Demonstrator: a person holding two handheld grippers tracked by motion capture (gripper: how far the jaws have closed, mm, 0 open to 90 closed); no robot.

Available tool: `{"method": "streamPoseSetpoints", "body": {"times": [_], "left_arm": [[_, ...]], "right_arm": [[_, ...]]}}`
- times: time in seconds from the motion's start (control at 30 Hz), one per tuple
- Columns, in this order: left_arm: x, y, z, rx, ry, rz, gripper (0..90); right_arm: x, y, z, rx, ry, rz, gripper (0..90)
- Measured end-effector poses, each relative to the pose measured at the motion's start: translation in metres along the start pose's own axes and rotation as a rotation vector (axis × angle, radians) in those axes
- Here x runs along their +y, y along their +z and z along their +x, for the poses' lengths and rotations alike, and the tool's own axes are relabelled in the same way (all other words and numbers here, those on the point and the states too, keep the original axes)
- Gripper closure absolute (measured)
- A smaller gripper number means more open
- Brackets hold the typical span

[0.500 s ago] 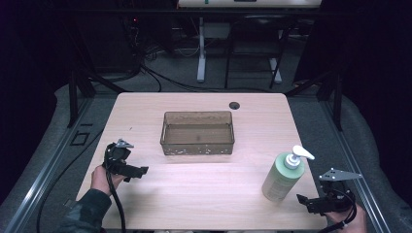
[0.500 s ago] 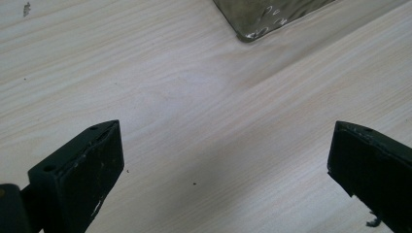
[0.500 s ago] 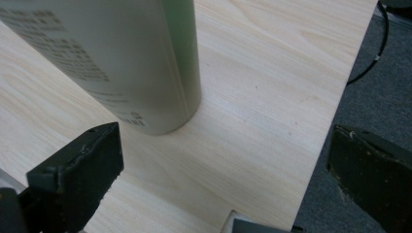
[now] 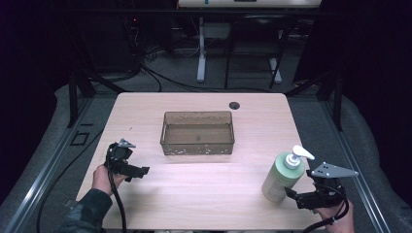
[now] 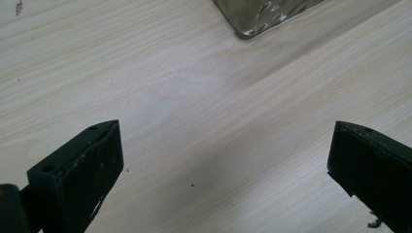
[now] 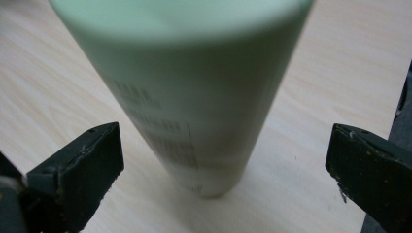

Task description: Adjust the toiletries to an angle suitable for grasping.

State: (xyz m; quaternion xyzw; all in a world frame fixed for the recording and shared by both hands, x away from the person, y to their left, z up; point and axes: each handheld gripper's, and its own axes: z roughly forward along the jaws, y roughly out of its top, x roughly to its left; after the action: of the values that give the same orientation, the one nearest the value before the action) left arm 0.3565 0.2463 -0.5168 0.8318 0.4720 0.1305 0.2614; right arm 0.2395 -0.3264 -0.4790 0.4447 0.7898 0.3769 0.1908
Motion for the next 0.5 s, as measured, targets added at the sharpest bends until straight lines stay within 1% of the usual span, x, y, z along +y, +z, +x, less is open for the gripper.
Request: {"method": "streamPoseSetpoints", "body": {"times": [0.07, 0.13, 0.23, 0.33, 0.4, 0.5], "left_arm": [[0.000, 0.000, 0.000, -0.004, 0.000, 0.000, 0.0], [0.000, 0.001, 0.000, -0.005, 0.001, 0.002, 0.0], [0.001, 0.001, -0.001, -0.005, 0.008, 0.005, 0.0], [0.001, 0.001, -0.001, -0.005, 0.014, 0.004, 0.0], [0.002, 0.001, -0.002, -0.005, 0.012, 0.002, 0.0], [0.002, 0.002, -0.002, -0.008, 0.011, 0.004, 0.0]], "right_arm": [[0.006, 0.000, 0.002, 0.001, -0.010, -0.033, 0.0], [0.011, 0.001, 0.003, 0.009, -0.009, -0.058, 0.0], [0.016, 0.004, 0.005, 0.004, -0.014, -0.084, 0.0], [0.018, 0.006, 0.006, 0.002, -0.017, -0.095, 0.5], [0.018, 0.007, 0.007, 0.006, -0.021, -0.098, 2.4], [0.019, 0.008, 0.009, 0.010, -0.027, -0.109, 11.2]]}}
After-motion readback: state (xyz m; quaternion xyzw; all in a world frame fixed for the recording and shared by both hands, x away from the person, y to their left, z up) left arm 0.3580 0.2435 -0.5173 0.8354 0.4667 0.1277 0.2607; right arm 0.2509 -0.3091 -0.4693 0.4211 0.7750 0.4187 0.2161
